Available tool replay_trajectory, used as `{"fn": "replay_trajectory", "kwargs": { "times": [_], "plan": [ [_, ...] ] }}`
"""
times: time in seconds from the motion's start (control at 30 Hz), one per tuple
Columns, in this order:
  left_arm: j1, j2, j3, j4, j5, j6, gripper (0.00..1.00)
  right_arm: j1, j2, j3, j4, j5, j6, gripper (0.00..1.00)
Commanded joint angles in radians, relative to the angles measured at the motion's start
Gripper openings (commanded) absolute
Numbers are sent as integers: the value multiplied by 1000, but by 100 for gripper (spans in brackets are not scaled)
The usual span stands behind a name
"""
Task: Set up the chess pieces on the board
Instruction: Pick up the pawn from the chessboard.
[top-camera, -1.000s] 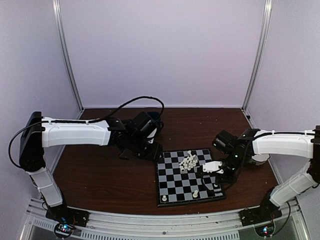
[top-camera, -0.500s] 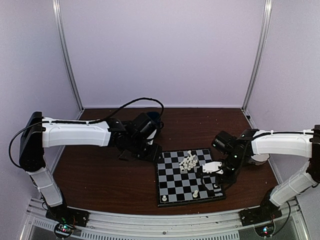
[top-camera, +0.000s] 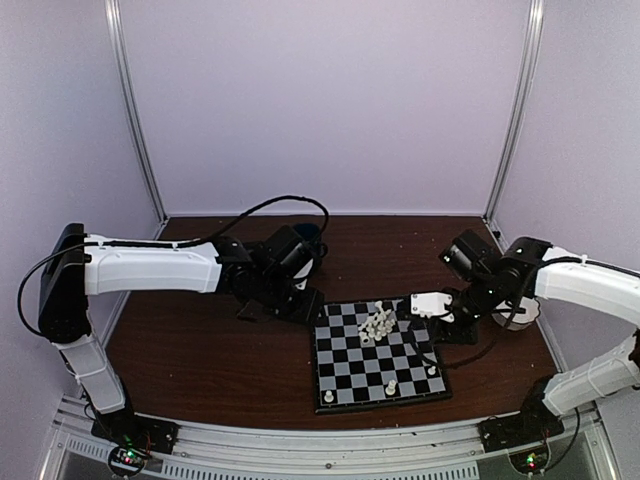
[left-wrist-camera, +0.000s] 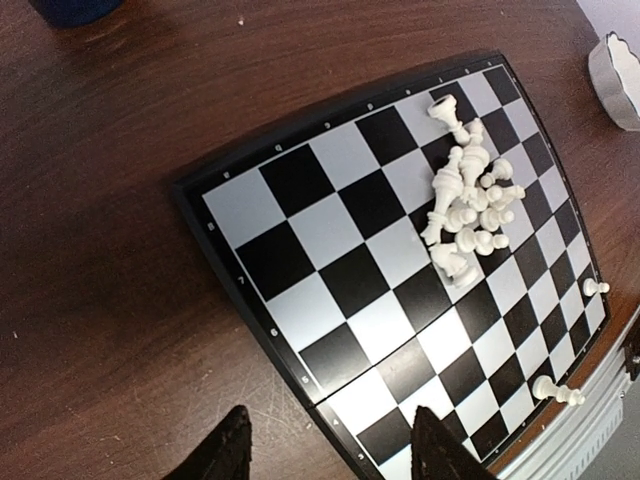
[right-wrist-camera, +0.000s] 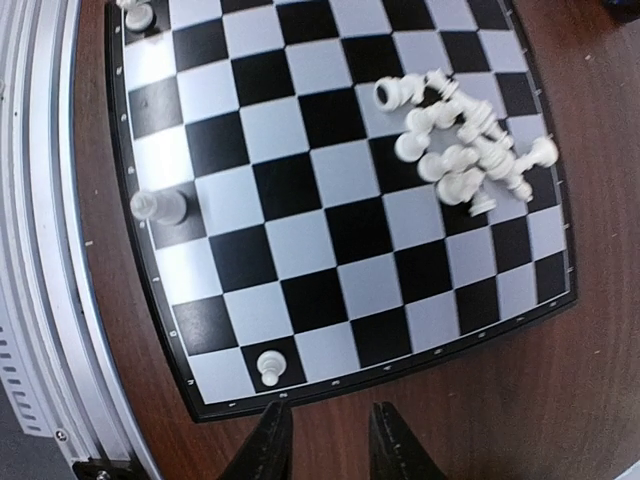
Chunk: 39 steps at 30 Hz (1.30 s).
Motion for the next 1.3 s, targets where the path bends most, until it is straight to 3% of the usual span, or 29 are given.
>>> {"fn": "replay_trajectory", "kwargs": {
  "times": [0.0, 0.53, 1.27],
  "plan": [
    [-4, -13, 25, 5, -3, 14, 55, -7, 29, 61, 57, -4, -14, 28],
    [-14, -182, -124, 3, -86, -22, 55, 38, 454, 328, 157, -91, -104, 28],
    [-13, -226, -152, -4, -111, -7, 55, 54, 592, 361, 151, -29, -120, 27]
  ]
}}
